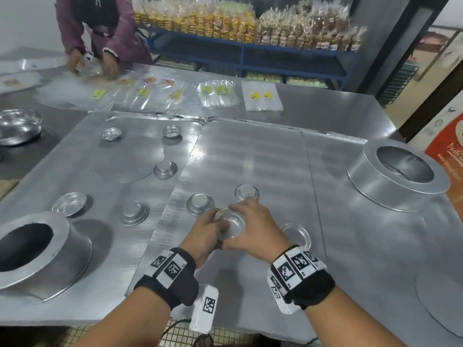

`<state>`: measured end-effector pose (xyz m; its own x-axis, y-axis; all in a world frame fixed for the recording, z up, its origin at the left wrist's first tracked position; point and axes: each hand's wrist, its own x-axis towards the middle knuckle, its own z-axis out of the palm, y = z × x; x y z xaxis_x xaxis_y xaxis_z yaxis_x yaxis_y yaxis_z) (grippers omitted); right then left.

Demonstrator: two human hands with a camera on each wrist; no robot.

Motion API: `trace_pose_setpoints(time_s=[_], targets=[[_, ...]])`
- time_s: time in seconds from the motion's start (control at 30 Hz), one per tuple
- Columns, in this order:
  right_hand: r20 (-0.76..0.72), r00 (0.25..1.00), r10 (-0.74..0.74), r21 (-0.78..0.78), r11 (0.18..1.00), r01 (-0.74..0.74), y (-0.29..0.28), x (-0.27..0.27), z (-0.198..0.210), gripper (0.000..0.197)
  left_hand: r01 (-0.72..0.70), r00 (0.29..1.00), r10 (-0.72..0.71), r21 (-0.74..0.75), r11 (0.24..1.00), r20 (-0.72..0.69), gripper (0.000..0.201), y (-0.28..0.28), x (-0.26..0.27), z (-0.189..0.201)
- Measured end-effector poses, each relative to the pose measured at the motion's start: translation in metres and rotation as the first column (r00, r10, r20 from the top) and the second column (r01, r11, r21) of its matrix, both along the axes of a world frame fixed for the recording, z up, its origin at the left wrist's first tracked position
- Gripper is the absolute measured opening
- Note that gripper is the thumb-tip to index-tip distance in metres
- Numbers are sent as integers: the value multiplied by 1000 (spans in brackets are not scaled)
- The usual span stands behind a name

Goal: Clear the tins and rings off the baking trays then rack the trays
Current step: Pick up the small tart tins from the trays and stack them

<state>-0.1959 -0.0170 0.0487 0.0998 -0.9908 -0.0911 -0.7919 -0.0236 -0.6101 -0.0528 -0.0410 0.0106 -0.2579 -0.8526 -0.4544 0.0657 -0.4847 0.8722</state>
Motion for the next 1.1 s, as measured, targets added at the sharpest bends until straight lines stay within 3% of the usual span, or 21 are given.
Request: trace_pose_setpoints(time_s=[0.2,0.33,0.4,0.5,0.63,0.7,0.83,0.97,1.1], targets=[[23,999,34,-5,999,-34,-4,27,1,77,9,999,-7,-39,999,34,29,-5,27,-4],[-66,983,171,195,968,-155,-18,33,5,91,2,999,0,-43,999,39,41,-5,47,-5],[-99,985,139,288,952,-105,-31,32,4,93,-19,999,20,-40,999,32,39,-6,57,-5],[-234,971,47,291,956,24,-58,28,-3,80,-83,996,83,-22,996,41,30,-7,70,-10],[-463,886,-29,290,939,183,-102,20,-22,50,-147,989,147,-9,989,27,26,-5,81,-12],[-514,855,-63,278,931,236,-119,15,-35,46,-181,983,181,-3,984,26,26,-2,83,-12],[-532,815,-227,162,918,362,-144,-1,-54,34,-230,973,229,10,973,32,27,6,90,-14],[-543,802,-249,174,901,397,-153,-11,-61,21,-301,952,301,-7,954,58,28,17,100,-15],[-521,807,-277,145,904,403,-152,-12,-67,27,-372,927,371,5,928,56,26,30,107,-18]])
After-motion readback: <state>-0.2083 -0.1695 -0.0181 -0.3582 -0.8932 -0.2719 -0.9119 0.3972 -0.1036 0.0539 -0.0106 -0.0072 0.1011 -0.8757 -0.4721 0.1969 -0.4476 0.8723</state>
